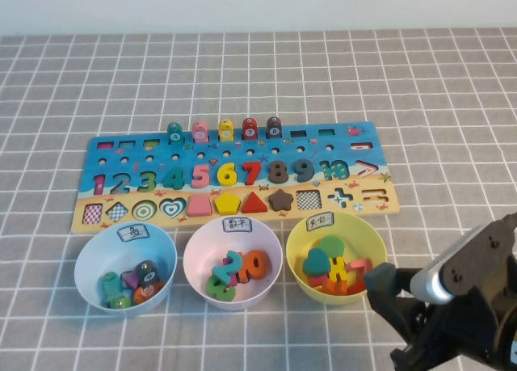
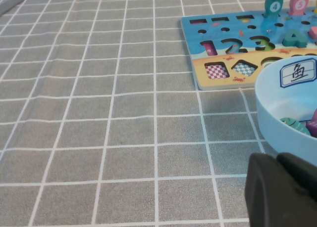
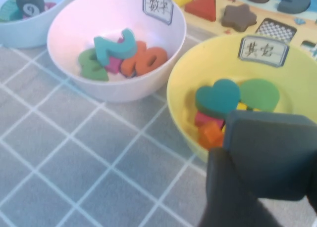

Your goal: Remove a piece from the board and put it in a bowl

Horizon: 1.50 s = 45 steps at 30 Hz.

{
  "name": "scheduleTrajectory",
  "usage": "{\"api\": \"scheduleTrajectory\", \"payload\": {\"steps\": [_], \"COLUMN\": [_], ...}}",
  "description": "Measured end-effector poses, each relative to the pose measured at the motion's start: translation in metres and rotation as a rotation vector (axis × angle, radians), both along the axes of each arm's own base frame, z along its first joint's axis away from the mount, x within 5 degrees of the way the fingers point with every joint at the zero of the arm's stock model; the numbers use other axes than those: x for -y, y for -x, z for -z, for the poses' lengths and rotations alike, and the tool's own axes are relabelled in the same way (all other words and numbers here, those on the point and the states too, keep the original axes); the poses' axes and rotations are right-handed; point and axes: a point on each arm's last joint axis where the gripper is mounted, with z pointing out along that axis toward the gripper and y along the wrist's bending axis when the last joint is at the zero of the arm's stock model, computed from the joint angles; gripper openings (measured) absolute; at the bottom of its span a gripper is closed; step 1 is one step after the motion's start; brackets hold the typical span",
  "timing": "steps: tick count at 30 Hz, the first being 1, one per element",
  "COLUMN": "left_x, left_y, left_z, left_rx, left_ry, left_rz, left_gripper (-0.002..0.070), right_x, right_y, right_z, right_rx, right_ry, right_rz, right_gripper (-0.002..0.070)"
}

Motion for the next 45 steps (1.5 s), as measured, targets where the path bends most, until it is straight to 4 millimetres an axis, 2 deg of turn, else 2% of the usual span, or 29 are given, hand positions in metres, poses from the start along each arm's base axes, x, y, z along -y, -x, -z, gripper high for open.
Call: {"api": "scheduleTrajectory", "payload": {"steps": [6,14,25,35,45], "left_x": [0.000,0.000,0.000,0.000,0.000], "left_y": [0.000,0.000,0.000,0.000,0.000], "left_z": [0.000,0.000,0.000,0.000,0.000], "left_rx": [0.000,0.000,0.000,0.000,0.000], "left_ry": [0.000,0.000,0.000,0.000,0.000], "left_rz": [0.000,0.000,0.000,0.000,0.000], "left_gripper": [-0.0004,-0.0004,-0.0004,-0.0004,-0.0004], "right_x": [-0.002,-0.007,-0.010,-0.023,-0.040], "right_y": [-0.002,-0.007,-0.010,-0.023,-0.040], "right_z": [0.006,0.025,0.022,-0.001,-0.046], "right_rx": [0.003,-0.056,-0.059,-0.125,-0.191], "right_ry": [0.000,0.056,0.040,0.048,0.053], "right_rz": [-0.002,-0.003,0.006,0.031,0.057], "right_gripper": [0.0288,0.0288,0.0288,0.0288,0.0288]}}
